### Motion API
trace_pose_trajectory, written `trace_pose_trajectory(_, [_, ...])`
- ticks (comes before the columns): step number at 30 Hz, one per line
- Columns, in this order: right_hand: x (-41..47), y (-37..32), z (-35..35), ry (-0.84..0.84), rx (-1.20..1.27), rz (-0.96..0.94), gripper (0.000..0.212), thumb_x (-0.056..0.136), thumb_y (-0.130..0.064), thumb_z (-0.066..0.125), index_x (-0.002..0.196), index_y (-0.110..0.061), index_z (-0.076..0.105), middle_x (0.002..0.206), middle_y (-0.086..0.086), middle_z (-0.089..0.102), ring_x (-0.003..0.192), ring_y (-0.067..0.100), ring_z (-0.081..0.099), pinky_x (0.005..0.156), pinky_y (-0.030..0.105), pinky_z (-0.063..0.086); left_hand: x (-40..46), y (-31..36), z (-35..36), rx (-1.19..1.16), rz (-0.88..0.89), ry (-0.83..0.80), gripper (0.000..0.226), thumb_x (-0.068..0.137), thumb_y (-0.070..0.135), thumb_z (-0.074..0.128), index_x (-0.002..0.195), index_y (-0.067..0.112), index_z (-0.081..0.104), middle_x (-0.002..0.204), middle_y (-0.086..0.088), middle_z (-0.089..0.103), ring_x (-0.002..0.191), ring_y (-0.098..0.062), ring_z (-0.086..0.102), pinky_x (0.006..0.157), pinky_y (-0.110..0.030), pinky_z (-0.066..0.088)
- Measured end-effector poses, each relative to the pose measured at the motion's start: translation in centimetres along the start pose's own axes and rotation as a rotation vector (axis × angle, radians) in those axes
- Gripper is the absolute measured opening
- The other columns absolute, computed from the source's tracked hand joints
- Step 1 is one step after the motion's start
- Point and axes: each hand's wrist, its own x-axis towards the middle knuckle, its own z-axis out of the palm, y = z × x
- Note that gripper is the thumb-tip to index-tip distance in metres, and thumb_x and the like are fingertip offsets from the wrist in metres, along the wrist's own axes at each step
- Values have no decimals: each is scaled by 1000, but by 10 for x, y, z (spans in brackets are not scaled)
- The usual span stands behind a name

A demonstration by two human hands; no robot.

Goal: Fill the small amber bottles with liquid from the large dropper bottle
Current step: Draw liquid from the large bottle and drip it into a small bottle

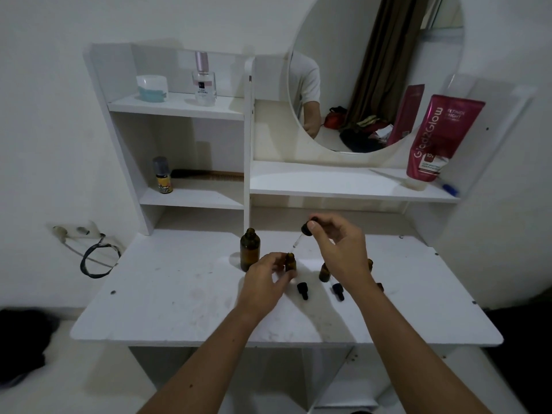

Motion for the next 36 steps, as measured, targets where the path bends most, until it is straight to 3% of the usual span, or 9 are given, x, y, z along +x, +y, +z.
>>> trace_pose_trajectory(5, [0, 1, -3, 12, -34, -35, 15, 96, -17, 73, 110, -14, 77, 97, -6, 79, 95, 7, 76, 87, 13, 55, 2, -3, 2, -3, -6, 15, 34, 92, 28, 74, 124, 19, 68, 114, 10, 71, 105, -4, 66, 93, -14, 52])
trace_pose_trajectory(11, [-5, 8, -1, 10, -56, -9, 13, 95, -19, 74, 108, -15, 78, 95, -8, 80, 93, 6, 76, 90, 24, 59, 5, -1, 4, 46, 17, -5, 46, 90, 38, 74, 132, 23, 63, 123, 12, 68, 103, -3, 64, 96, -25, 55])
trace_pose_trajectory(18, [-9, 17, 7, -31, -76, 17, 5, 95, -13, 74, 96, -15, 78, 88, -8, 79, 90, 8, 76, 89, 29, 60, 8, -3, 7, 50, 41, -5, 30, 93, 31, 72, 122, 26, 68, 114, 14, 71, 99, -3, 65, 95, -28, 56])
trace_pose_trajectory(22, [-11, 20, 9, -26, -91, 24, 10, 95, -10, 72, 90, -16, 78, 86, -9, 79, 89, 8, 75, 86, 23, 58, 8, -3, 7, 50, 52, -5, 29, 93, 31, 72, 122, 26, 68, 115, 12, 71, 101, -4, 66, 97, -29, 56])
trace_pose_trajectory(27, [-9, 20, 9, -96, -88, 86, 10, 98, -12, 70, 104, -14, 77, 88, -9, 80, 87, 1, 75, 83, 12, 54, 7, -5, 7, 49, 72, -10, 29, 94, 31, 71, 122, 24, 68, 116, 12, 71, 104, -5, 66, 98, -30, 56])
trace_pose_trajectory(30, [-8, 19, 9, -124, -99, 93, 12, 97, -12, 70, 107, -14, 77, 90, -7, 80, 89, 2, 75, 86, 14, 56, 6, -6, 7, 52, 66, -10, 30, 94, 33, 71, 122, 25, 68, 117, 12, 71, 105, -5, 66, 98, -30, 56])
trace_pose_trajectory(36, [-6, 15, 13, -78, -110, 105, 11, 94, -7, 73, 89, -15, 79, 83, -10, 79, 83, 0, 73, 81, 9, 52, 5, -4, 6, 57, 74, -8, 28, 95, 29, 69, 122, 22, 69, 116, 10, 71, 104, -6, 66, 97, -26, 55])
